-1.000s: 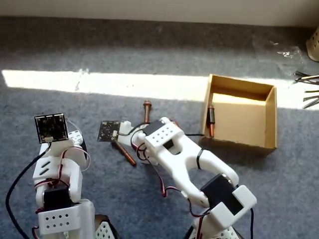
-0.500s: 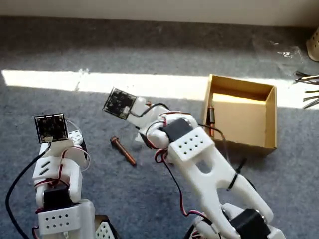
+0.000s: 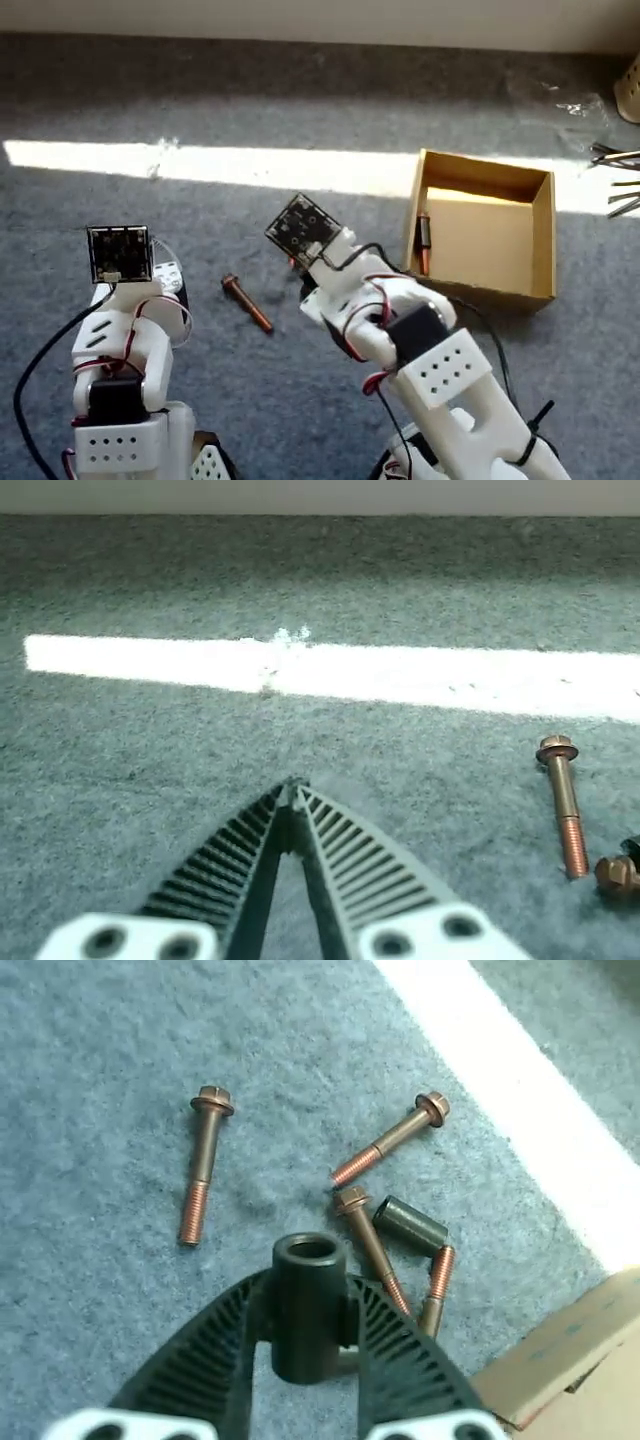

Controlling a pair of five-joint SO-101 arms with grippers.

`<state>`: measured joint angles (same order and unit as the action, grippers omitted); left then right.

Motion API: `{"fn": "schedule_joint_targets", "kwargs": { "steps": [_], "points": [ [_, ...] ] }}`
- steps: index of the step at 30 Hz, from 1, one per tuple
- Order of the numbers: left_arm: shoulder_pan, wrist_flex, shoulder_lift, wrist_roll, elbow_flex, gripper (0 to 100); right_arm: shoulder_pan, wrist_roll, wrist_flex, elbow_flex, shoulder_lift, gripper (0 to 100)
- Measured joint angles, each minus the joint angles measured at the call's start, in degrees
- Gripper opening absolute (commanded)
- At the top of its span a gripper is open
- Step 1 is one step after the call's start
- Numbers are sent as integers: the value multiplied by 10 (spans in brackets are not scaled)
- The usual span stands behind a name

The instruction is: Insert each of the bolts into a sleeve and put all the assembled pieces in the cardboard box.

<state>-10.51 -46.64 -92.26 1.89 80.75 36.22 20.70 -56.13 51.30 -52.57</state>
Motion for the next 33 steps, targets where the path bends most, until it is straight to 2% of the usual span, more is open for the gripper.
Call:
{"fn": "schedule_joint_targets", "kwargs": {
  "steps": [12,24,33],
  "points": [
    [51,-81,17,0,-114,7,-85,-52,0,160,-174,4],
    [61,-82,396,3,-293,7,-129,-142,0,211,-271,4],
    [130,-82,553,164,-305,8,-161,-168,0,248,-329,4]
  ]
}}
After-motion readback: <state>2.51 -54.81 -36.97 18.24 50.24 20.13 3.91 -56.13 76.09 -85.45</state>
